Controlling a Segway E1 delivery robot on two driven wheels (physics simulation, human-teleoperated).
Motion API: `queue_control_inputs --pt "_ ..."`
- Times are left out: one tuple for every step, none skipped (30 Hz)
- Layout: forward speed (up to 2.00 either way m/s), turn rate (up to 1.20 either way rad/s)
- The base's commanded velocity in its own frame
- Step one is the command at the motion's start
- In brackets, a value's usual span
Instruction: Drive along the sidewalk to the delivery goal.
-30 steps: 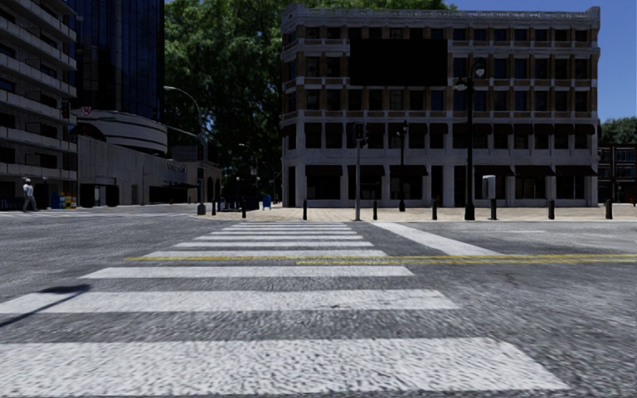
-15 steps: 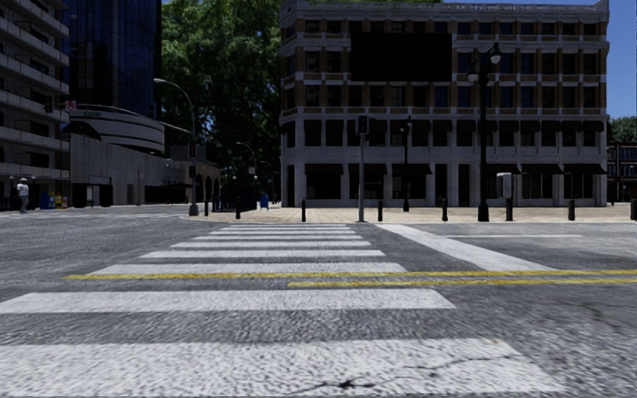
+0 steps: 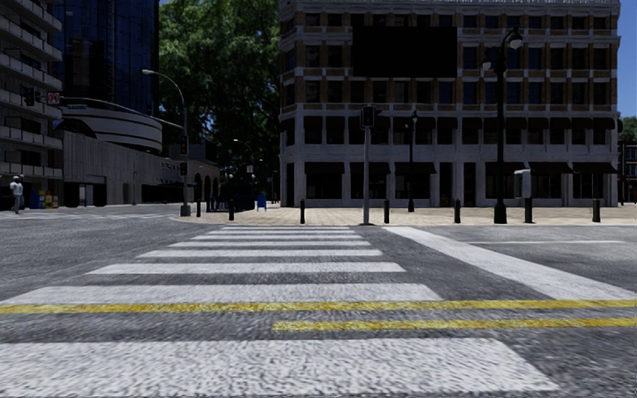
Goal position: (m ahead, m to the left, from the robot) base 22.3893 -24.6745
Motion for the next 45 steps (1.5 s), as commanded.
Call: queue_control_inputs --pt "2.0 0.0" --pt "2.0 0.0" --pt "2.0 0.0" --pt "2.0 0.0" --pt "2.0 0.0" --pt "2.0 0.0" --pt "2.0 0.0" --pt "2.0 0.0" --pt "2.0 0.0" --pt "2.0 0.0" --pt "2.0 0.0" --pt "2.0 0.0" --pt "2.0 0.0" --pt "2.0 0.0" --pt "2.0 0.0" --pt "2.0 0.0" --pt "2.0 0.0" --pt "2.0 0.0" --pt "2.0 0.0" --pt "2.0 0.0" --pt "2.0 0.0" --pt "2.0 0.0" --pt "2.0 0.0" --pt "2.0 0.0" --pt "2.0 0.0" --pt "2.0 0.0" --pt "2.0 0.0" --pt "2.0 0.0" --pt "2.0 0.0" --pt "2.0 0.0" --pt "2.0 0.0" --pt "2.0 0.0" --pt "2.0 0.0" --pt "2.0 0.0" --pt "2.0 0.0" --pt "2.0 0.0" --pt "2.0 0.0" --pt "2.0 0.0" --pt "2.0 0.0" --pt "2.0 0.0" --pt "2.0 0.0" --pt "2.0 0.0" --pt "2.0 0.0" --pt "2.0 0.0" --pt "2.0 0.0"
